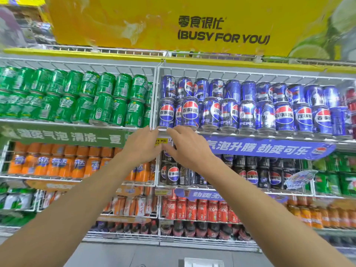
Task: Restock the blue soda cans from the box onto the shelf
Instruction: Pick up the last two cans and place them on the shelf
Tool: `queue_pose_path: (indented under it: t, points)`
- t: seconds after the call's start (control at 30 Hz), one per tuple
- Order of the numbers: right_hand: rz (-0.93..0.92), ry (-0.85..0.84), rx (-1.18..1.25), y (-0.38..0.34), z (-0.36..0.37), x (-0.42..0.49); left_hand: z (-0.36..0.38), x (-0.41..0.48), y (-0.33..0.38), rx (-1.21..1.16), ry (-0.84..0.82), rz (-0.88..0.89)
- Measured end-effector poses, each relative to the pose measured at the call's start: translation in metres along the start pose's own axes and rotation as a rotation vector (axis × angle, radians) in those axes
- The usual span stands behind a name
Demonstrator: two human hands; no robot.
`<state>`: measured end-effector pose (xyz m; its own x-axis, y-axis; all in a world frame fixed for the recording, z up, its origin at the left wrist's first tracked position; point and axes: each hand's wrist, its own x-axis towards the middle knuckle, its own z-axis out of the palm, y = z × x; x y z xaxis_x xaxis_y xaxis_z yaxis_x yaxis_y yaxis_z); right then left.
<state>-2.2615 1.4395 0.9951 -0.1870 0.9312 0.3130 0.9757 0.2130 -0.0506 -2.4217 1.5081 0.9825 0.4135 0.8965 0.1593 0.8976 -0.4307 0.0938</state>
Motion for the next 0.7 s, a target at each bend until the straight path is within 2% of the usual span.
queue_pose_path:
  t: [0.2,0.33,0.53,0.63,0.7]
  points:
    - [0.013,-0.123,-0.02,-0.062,0.02,-0.008,0.001,-0.067,-0.077,0.115,-0.099,0.013]
    - [-0.003,-0.2,0.001,-0.132,0.065,-0.017,0.025,-0.141,-0.144,0.109,-0.177,-0.031]
    - [-0.118,-0.477,0.075,-0.241,0.177,-0.066,0.124,-0.268,-0.242,0.051,-0.504,-0.272]
    - [-0.127,-0.62,0.107,-0.261,0.237,-0.101,0.18,-0.326,-0.269,-0.012,-0.689,-0.388]
    - [-0.106,-0.732,0.094,-0.265,0.275,-0.124,0.223,-0.363,-0.278,-0.027,-0.721,-0.434]
